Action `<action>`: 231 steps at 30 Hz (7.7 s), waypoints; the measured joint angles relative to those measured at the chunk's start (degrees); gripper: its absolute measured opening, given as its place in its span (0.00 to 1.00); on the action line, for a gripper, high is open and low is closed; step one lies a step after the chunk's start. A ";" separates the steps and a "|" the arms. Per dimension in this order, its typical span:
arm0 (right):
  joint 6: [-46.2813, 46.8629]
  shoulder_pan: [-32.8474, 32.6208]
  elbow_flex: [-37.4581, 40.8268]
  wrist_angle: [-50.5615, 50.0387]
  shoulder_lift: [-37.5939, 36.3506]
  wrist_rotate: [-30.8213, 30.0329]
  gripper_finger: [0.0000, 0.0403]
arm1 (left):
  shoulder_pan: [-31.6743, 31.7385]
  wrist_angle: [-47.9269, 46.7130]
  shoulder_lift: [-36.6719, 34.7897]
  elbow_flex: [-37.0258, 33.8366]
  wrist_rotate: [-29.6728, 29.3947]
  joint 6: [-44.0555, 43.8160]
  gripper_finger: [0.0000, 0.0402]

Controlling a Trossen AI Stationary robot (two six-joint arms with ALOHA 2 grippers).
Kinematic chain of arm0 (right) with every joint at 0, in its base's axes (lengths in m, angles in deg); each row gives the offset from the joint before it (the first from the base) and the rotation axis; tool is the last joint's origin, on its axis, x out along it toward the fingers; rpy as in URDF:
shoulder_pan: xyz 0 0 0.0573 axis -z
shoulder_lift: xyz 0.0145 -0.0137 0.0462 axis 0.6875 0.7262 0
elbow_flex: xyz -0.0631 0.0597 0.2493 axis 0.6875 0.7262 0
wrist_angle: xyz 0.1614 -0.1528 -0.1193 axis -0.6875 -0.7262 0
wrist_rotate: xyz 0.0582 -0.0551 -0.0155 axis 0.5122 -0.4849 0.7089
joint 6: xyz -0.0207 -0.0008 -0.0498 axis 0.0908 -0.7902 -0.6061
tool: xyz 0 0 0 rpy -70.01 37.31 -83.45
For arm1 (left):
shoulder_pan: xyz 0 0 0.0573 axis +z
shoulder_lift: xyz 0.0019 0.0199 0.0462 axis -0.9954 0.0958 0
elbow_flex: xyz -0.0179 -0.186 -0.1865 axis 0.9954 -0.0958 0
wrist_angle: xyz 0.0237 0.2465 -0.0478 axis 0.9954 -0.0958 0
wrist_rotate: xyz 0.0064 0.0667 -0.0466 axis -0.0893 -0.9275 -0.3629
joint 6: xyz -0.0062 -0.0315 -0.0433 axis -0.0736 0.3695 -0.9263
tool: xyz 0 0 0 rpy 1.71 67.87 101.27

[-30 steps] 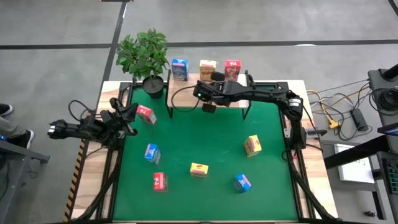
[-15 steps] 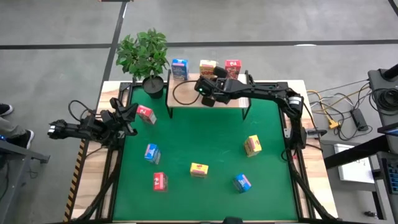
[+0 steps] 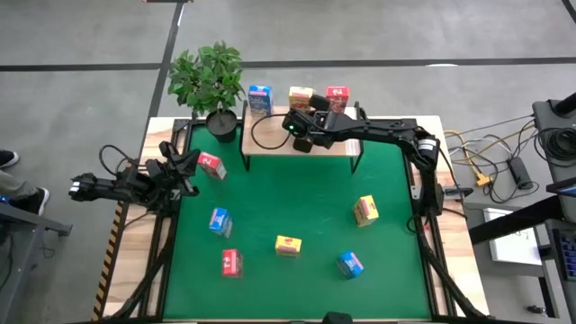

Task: Stack cereal on shelf
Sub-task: Put the left yellow cereal box on the shelf

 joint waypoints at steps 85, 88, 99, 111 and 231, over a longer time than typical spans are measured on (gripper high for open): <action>40.30 -39.87 0.90 -3.48 2.48 28.06 0.81 | -0.01 15.74 0.01 0.00 0.22 10.56 0.00; 39.84 -39.85 0.90 -2.99 2.48 28.04 0.79 | 0.00 15.74 -0.01 0.00 0.22 10.56 0.00; 39.49 -39.85 0.90 -3.04 2.48 28.50 0.53 | 0.00 15.74 0.00 0.00 0.20 10.56 0.00; 39.94 -39.74 0.90 -2.65 2.48 28.50 0.39 | 0.01 15.79 0.01 0.00 0.20 10.56 0.00; -12.05 8.85 -24.31 -21.29 -2.16 44.41 0.50 | 0.01 15.17 0.01 0.00 0.04 10.54 0.00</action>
